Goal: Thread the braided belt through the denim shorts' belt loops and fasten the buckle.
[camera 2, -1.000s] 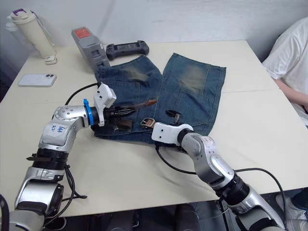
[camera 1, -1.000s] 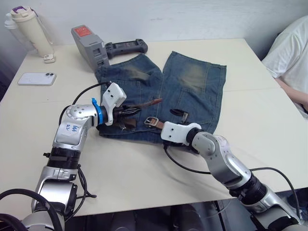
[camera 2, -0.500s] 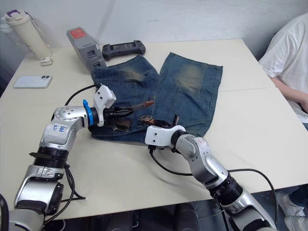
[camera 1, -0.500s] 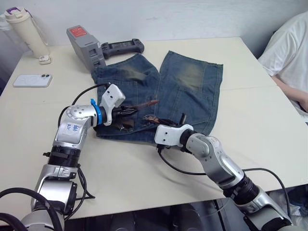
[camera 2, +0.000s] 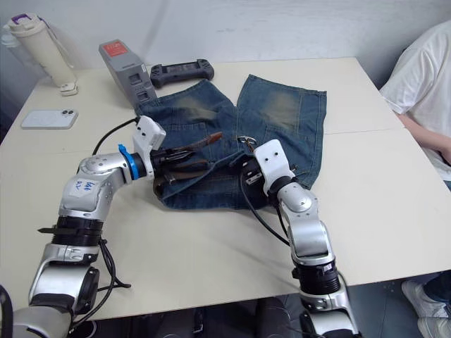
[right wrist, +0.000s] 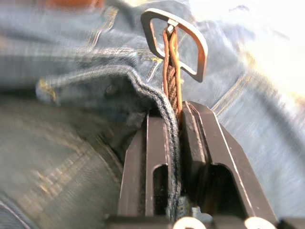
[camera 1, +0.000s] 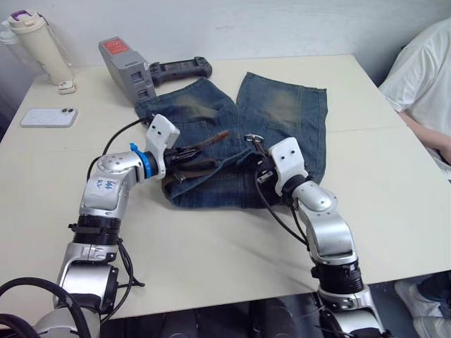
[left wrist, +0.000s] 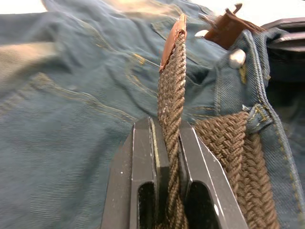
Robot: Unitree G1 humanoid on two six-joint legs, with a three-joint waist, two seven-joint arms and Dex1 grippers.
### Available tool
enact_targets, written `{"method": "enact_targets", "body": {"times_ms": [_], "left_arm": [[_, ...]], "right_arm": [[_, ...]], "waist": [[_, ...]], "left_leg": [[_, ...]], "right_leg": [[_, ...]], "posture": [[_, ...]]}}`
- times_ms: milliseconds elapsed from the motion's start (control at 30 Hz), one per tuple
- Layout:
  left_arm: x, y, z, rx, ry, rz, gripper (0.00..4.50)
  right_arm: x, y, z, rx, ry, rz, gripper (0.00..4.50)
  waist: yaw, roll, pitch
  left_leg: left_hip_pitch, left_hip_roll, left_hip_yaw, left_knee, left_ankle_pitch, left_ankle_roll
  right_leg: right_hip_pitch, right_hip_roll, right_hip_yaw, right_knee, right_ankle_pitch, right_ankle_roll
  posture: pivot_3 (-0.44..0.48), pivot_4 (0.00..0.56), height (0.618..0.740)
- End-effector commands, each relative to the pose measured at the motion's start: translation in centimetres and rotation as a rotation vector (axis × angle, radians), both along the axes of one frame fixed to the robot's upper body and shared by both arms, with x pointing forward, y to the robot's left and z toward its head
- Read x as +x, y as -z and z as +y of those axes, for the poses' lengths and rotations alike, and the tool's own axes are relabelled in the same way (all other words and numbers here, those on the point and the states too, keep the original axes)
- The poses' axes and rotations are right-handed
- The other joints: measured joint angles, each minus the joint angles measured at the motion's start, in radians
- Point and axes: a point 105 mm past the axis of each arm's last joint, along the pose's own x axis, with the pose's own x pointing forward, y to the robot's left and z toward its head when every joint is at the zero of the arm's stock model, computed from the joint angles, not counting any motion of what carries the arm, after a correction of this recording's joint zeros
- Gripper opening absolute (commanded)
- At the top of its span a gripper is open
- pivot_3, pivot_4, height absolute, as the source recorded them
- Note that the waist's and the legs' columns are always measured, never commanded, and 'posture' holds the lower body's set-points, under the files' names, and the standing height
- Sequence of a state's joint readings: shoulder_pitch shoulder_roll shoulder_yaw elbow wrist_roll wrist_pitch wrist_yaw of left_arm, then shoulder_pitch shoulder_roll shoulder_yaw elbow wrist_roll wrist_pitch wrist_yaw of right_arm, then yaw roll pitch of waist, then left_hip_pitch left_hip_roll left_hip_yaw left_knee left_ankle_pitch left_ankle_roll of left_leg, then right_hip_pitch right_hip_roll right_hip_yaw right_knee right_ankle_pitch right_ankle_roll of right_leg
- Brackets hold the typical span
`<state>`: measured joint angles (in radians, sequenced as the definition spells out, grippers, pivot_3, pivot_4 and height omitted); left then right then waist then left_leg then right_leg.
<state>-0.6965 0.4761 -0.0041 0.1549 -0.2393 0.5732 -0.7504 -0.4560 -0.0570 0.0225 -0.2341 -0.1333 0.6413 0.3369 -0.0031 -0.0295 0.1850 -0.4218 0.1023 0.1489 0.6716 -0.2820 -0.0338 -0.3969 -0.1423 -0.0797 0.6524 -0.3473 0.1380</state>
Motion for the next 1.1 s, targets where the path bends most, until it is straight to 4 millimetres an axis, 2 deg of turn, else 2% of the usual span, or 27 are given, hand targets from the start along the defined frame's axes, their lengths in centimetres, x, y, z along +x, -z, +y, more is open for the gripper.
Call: {"method": "enact_targets", "body": {"times_ms": [33,233,567,933,1000,1100], "left_arm": [[-0.8,-0.8,-1.2,0.009,0.038,-0.008,0.0],[-1.6,-0.3,-2.5,0.031,0.082,0.031,0.0],[-1.5,-0.1,-4.4,-0.003,0.1,0.061,0.0],[-1.1,-1.0,-3.7,-0.113,0.049,0.117,0.0],[-1.2,-1.8,-4.6,-0.163,0.062,0.129,0.0],[-1.7,-2.0,-5.9,-0.146,0.09,0.119,0.0]], "right_arm": [[-0.4,-2.1,-0.3,0.105,0.023,-0.037,0.02],[-0.5,-2.6,0.4,0.172,0.017,-0.024,0.02],[-1.4,-2.8,2.7,0.137,-0.073,-0.021,0.02],[-1.6,-2.4,2.1,0.133,-0.057,-0.011,0.02],[-1.4,-2.5,2.1,0.137,-0.059,-0.012,0.02],[-1.2,-3.2,2.9,0.129,-0.083,-0.028,0.02]], "waist": [[0.0,0.0,0.0],[0.0,0.0,0.0],[-0.001,0.0,0.0],[-0.001,0.0,0.0],[0.0,0.0,0.0],[0.0,0.0,0.0]], "left_leg": [[0.0,0.0,0.0,0.0,0.0,0.0],[0.0,0.0,0.0,0.0,0.0,0.0],[0.0,0.0,0.0,-0.002,0.001,-0.001],[0.0,0.0,0.0,-0.004,0.001,-0.001],[0.0,0.0,0.0,-0.004,0.001,-0.001],[0.0,0.0,0.0,-0.003,0.001,-0.001]], "right_leg": [[0.0,0.0,0.0,0.0,0.0,0.0],[0.0,0.0,0.0,0.0,0.0,0.0],[-0.001,0.0,0.0,-0.001,0.0,0.0],[-0.001,0.0,0.0,-0.001,0.0,0.0],[-0.001,0.0,0.0,-0.001,0.0,0.0],[-0.001,0.0,0.0,-0.001,0.0,0.0]], "posture": [[0.0,0.15,0.74],[0.0,0.15,0.74],[0.0,0.15,0.74],[0.0,0.15,0.74],[0.0,0.15,0.74],[0.0,0.15,0.74]]}}
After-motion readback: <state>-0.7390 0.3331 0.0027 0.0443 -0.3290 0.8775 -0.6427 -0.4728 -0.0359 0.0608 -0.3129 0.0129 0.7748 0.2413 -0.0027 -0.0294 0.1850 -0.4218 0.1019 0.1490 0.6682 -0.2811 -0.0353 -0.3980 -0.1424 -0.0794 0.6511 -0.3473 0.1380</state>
